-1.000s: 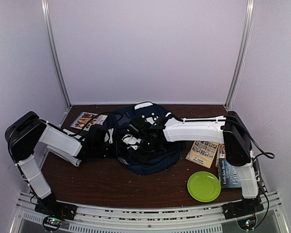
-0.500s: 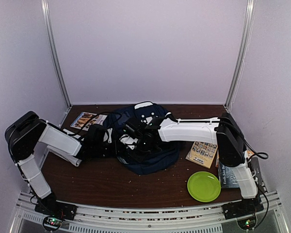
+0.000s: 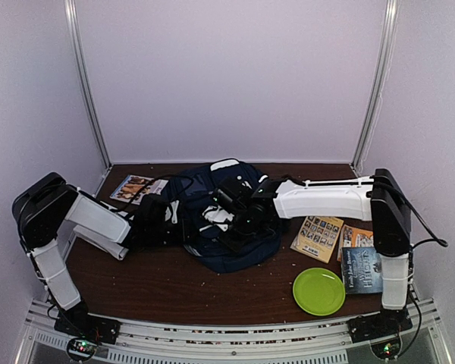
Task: Pack the student bag
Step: Unzip the upper front pocket of the student bag.
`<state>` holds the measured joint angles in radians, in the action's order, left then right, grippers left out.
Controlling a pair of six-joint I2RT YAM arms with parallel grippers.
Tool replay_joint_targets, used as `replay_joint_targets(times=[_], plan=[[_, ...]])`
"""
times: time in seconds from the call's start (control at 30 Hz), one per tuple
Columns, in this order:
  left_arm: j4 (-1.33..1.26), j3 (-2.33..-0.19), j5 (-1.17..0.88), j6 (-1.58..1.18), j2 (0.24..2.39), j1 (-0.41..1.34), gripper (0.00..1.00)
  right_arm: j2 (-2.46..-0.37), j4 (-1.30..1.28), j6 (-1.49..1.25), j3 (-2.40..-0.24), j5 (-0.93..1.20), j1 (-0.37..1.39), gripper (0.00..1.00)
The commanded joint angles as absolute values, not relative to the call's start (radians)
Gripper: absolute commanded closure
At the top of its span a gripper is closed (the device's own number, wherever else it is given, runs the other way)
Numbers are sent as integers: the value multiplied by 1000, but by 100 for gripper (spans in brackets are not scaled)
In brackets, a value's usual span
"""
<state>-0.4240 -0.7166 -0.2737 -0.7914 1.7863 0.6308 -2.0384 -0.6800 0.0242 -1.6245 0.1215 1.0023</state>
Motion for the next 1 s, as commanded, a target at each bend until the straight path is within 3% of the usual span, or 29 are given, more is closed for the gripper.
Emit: replay_joint_targets(times=[0.0, 0.53, 0.77, 0.83, 0.97], plan=[[-377, -712, -278, -768, 1828, 624, 100, -1958, -701, 68, -1563, 148, 985, 100], [-278, -710, -185, -699, 1823, 604, 100, -1841, -722, 137, -1406, 134, 749, 100], [-242, -701, -233, -511, 1645, 644, 100, -1757, -638, 313, -1337, 232, 724, 100], [-149, -727, -107, -387, 1551, 721, 88, -1743, -657, 335, -1343, 293, 727, 100], [-58, -763, 25, -207, 1419, 849, 50, -1748, -674, 351, -1357, 346, 732, 100]])
